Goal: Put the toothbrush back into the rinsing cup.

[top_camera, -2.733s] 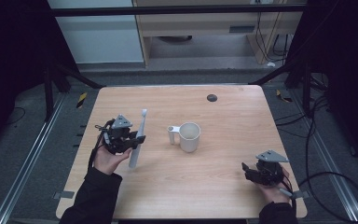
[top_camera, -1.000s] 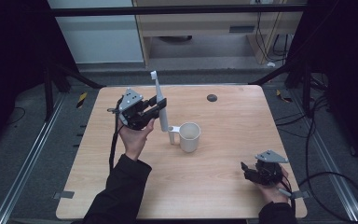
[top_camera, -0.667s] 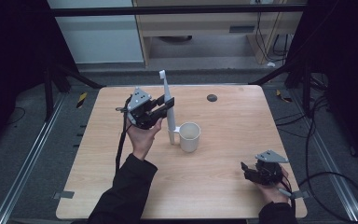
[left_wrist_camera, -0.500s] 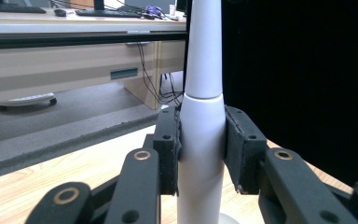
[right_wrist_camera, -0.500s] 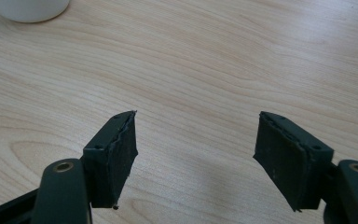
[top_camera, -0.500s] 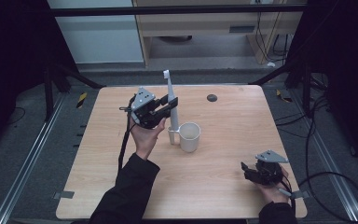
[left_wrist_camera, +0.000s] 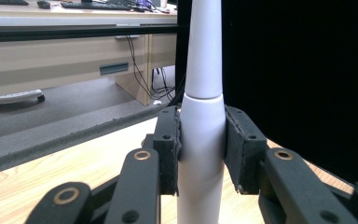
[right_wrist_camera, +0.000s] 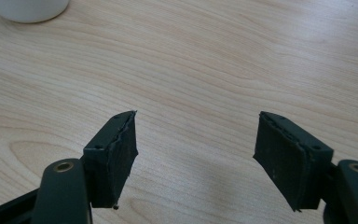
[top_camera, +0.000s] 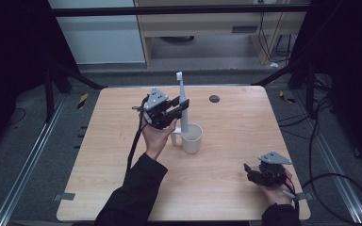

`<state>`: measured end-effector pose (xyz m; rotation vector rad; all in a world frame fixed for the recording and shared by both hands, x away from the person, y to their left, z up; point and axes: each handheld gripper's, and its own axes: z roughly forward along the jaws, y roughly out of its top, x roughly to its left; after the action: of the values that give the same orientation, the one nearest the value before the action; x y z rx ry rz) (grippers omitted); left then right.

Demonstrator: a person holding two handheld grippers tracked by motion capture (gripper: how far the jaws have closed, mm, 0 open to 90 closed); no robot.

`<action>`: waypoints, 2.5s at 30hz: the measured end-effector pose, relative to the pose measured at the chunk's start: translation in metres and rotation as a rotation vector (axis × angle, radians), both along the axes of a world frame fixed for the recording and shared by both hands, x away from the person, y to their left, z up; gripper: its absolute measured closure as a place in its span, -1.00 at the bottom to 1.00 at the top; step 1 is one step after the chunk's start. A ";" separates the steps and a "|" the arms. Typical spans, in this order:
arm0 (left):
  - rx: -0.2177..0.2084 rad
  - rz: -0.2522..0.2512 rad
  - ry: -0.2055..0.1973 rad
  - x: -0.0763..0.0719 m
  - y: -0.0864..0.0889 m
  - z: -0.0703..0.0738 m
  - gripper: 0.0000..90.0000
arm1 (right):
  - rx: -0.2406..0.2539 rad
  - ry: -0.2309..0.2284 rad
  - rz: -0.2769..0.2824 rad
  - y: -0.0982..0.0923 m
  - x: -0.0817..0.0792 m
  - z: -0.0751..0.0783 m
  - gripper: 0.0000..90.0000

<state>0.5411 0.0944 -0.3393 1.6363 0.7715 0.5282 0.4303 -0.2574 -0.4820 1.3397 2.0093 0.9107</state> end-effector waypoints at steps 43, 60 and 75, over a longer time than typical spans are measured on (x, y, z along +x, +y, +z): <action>0.165 -0.044 0.157 0.016 -0.032 -0.072 0.49 | -0.013 0.001 0.005 0.000 0.001 -0.001 -0.35; 0.191 -0.044 0.161 0.016 -0.033 -0.077 0.35 | -0.012 0.000 0.006 0.001 0.001 -0.001 -0.35; 0.238 -0.062 0.147 -0.002 -0.018 -0.070 0.08 | -0.006 0.001 0.003 0.003 0.000 0.000 -0.35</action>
<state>0.5391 0.0769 -0.4094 1.9308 0.7857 0.4732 0.4302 -0.2541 -0.4820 1.3349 2.0135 0.9048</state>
